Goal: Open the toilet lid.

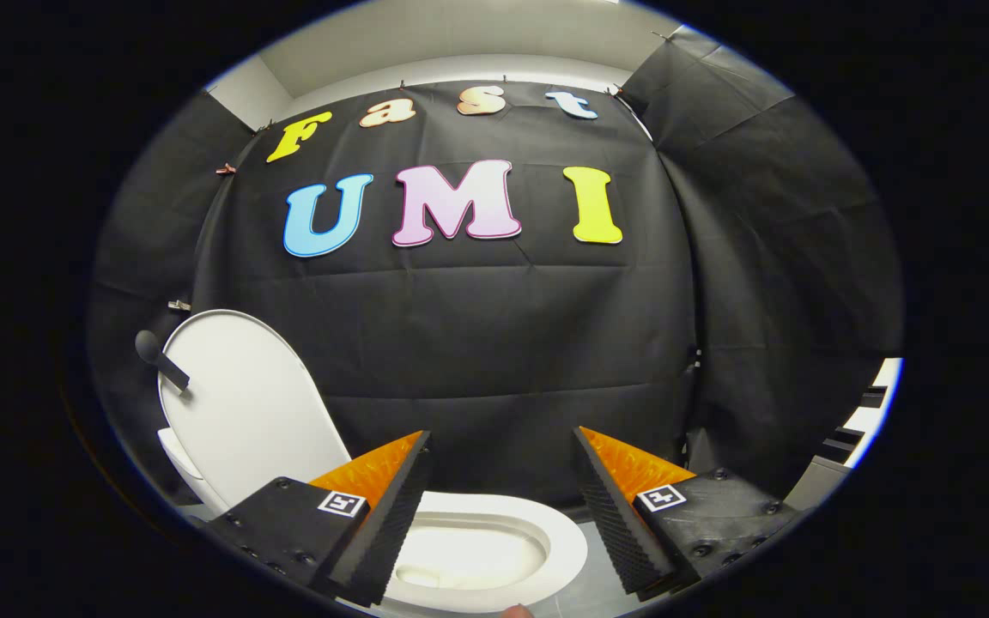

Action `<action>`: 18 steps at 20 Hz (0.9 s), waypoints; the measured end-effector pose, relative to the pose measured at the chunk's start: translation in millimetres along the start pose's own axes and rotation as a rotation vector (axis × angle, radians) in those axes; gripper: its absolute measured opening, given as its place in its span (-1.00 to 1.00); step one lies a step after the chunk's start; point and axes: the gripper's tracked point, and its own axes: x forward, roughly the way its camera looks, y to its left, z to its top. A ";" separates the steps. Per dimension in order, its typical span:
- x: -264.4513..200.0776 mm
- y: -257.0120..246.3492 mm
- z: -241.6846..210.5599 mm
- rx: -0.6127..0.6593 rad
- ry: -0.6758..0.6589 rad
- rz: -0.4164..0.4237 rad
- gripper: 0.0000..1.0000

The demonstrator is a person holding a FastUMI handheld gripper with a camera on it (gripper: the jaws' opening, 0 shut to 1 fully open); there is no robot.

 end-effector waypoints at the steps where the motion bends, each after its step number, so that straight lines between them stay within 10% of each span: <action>1: -0.3 0.2 -0.8 0.000 0.002 0.001 0.97; 18: 2.5 -1.4 -17.3 -0.002 0.057 -0.006 0.97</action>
